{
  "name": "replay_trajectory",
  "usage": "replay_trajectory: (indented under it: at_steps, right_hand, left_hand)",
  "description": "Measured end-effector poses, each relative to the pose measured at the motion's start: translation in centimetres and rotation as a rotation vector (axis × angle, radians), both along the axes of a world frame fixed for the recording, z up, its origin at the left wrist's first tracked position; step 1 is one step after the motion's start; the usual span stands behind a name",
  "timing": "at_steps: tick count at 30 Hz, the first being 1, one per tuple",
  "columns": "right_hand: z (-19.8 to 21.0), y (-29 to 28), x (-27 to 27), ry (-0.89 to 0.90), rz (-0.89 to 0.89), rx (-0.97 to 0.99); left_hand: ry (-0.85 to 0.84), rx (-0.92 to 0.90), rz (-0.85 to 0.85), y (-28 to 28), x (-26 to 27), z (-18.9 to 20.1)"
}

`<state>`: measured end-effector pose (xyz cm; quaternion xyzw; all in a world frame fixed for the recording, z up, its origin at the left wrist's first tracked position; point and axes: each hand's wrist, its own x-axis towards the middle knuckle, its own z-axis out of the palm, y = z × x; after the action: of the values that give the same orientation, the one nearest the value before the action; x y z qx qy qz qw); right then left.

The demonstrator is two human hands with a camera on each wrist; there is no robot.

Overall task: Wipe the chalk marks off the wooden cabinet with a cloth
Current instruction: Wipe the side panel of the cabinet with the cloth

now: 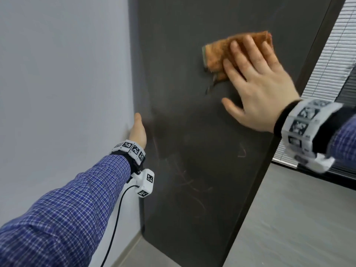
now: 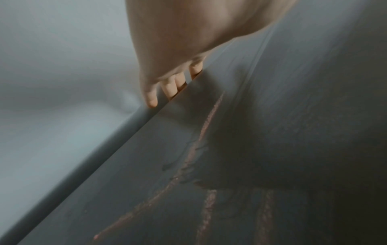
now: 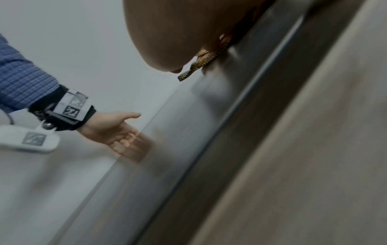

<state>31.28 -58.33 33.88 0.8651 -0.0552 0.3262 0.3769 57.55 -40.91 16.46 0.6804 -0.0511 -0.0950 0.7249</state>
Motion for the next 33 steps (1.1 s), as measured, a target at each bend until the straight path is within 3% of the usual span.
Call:
replay_trajectory:
  at_steps: [3,7,9,11,13,18,21,23,26,33]
  right_hand:
    - [-7.1,-0.4,-1.9,0.154,0.001,0.044]
    - [-19.2,-1.7,-6.0,0.543,-0.005,0.134]
    - [-22.4,-2.2,-7.2,0.655,-0.026,0.139]
    - [-22.5,-2.2,-6.5,0.683,-0.008,0.104]
    - [-19.9,-1.5,-4.4,0.645,0.041,0.078]
    - [-9.9,1.9,3.6,0.266,0.099,0.016]
    - [-8.6,3.4,6.9,0.216,0.117,0.026]
    - [-10.2,4.0,8.2,0.253,0.143,0.003]
    - [-15.8,4.4,8.8,0.417,0.179,-0.019]
    - [-32.8,2.4,2.0,0.965,-0.116,-0.283]
  left_hand:
    - [-0.020,0.000,0.025,0.0,-0.1,-0.3]
    - [-0.030,0.010,0.039,0.0,0.2,-0.8]
    - [-0.019,0.002,0.041,0.1,0.0,-0.8]
    - [0.008,-0.028,0.028,0.2,-0.3,-1.0]
    - [0.044,-0.051,0.019,0.2,-0.4,-1.3]
    - [0.087,-0.080,0.014,0.4,-0.9,-2.8]
    - [0.085,-0.072,0.011,0.7,-0.8,-4.1]
    - [0.082,-0.070,0.027,1.2,-0.8,-4.9]
    - [0.073,-0.065,0.020,1.4,-0.9,-6.0]
    - [0.091,-0.013,-0.042,1.7,-1.7,-7.0]
